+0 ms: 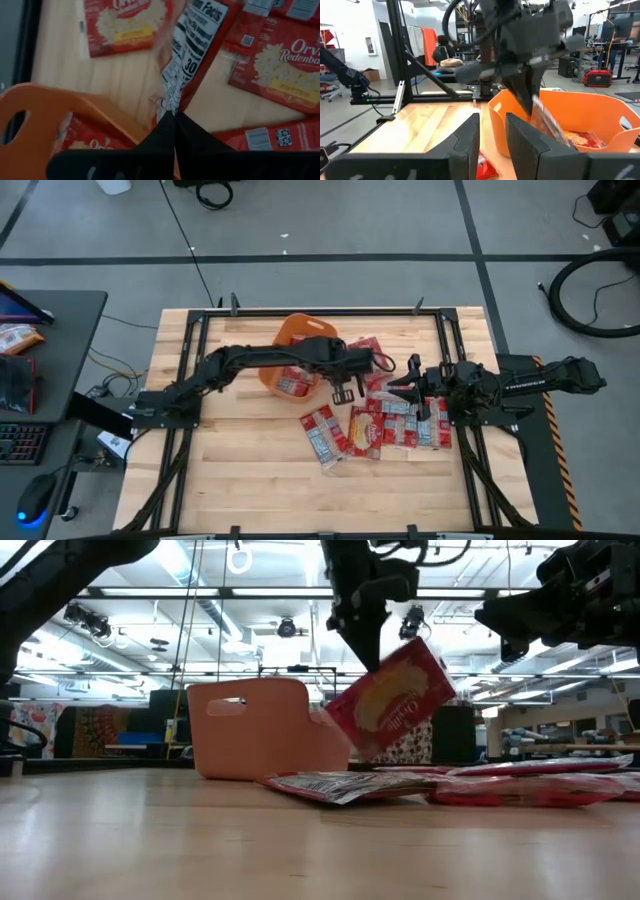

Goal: Sort popcorn bags into baskets
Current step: Put the red popcorn pack into the orange bin

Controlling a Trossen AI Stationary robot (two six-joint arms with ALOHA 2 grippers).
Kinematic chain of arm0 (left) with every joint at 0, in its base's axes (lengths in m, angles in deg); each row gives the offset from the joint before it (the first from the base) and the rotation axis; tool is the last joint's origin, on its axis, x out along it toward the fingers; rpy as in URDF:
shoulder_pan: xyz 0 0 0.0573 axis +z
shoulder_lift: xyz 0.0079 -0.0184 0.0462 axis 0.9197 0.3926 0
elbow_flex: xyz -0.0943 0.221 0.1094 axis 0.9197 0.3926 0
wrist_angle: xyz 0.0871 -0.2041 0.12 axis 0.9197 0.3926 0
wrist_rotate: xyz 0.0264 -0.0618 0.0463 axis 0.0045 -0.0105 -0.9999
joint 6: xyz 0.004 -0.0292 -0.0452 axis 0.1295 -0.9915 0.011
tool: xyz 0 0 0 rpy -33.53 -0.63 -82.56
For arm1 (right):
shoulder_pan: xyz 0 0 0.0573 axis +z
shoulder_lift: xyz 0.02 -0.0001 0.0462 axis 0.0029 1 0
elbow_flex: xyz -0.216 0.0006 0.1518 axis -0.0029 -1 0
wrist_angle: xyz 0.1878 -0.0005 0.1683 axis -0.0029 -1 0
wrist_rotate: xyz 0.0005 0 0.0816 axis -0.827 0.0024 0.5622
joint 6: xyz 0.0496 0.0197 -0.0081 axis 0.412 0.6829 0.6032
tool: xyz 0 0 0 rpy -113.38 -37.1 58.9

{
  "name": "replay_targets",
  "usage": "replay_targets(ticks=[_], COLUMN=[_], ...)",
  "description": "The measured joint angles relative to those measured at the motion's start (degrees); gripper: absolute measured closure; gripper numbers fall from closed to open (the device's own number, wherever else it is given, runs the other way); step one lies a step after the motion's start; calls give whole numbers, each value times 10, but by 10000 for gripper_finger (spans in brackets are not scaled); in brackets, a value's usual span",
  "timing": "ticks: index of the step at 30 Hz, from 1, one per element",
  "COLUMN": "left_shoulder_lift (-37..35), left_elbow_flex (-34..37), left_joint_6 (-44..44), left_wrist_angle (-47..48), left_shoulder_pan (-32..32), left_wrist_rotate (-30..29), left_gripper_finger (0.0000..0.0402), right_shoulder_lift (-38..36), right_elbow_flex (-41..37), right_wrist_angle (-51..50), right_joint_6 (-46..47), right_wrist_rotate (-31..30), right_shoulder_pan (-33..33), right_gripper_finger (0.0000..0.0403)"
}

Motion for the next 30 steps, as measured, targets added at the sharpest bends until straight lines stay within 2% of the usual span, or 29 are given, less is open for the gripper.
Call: replay_targets(ticks=[5, 10, 14, 18, 23, 30], left_shoulder_lift=[-39, -72, -80, -82, -83, -83], left_elbow_flex=[-1, -1, -1, -1, 13, 95], left_joint_6=[-37, -109, -146, -177, -197, -227], left_wrist_angle=[16, 87, 149, 192, 187, 189], left_shoulder_pan=[7, 18, 21, 26, 51, 101], left_wrist_rotate=[-1, -3, -38, -49, 0, 64], left_gripper_finger=[401, 401, 401, 401, 401, 401], right_shoulder_lift=[0, 0, 0, 0, 0, 0], right_elbow_flex=[0, 0, 0, 0, 0, 0], right_wrist_angle=[-1, -1, -1, -1, -1, -1], right_joint_6=[-1, -5, -6, -6, -6, -1], right_wrist_rotate=[-1, -1, -1, -1, -1, 2], right_shoulder_pan=[0, 0, 0, 0, 0, 0], right_gripper_finger=[304, 304, 304, 304, 304, 304])
